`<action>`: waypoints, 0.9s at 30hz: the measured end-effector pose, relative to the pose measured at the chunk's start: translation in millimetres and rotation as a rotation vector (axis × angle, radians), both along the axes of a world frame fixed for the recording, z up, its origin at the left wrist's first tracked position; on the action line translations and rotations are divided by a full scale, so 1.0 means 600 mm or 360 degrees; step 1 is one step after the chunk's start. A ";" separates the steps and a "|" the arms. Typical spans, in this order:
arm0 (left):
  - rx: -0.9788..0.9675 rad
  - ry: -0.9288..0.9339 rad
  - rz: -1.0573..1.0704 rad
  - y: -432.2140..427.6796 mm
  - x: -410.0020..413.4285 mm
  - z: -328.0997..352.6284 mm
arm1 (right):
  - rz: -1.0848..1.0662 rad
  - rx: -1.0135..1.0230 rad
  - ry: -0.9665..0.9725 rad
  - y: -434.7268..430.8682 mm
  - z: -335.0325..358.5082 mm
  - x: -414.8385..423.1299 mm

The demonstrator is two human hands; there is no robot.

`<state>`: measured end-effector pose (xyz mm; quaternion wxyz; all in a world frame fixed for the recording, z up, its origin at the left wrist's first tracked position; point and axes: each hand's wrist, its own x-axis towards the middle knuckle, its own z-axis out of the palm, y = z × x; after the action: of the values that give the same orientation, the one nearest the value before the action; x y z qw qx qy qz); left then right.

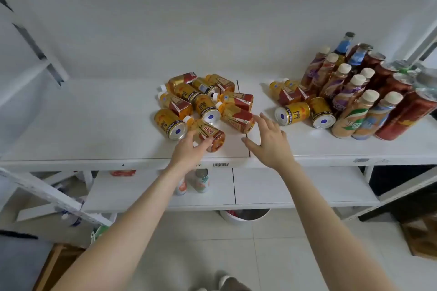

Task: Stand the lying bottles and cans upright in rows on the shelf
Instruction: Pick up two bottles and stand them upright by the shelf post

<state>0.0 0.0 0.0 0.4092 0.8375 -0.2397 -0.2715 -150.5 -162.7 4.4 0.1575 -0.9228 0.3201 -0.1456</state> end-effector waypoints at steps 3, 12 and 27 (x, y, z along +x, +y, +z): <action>-0.0036 0.0216 0.0183 -0.048 0.016 -0.009 | 0.0033 0.0020 0.0039 -0.041 -0.005 0.040; -0.0167 0.0524 0.0864 -0.107 0.051 -0.045 | 0.0065 0.0320 0.0455 -0.127 -0.042 0.160; -0.0327 0.0204 0.0445 -0.087 0.019 -0.039 | -0.0215 0.1031 -0.0569 -0.084 -0.076 0.090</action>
<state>11.4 -52.4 -23.4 0.5409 0.7974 -0.1209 -0.2388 -96.3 -213.2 -41.2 0.4846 -0.7620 0.3771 -0.2058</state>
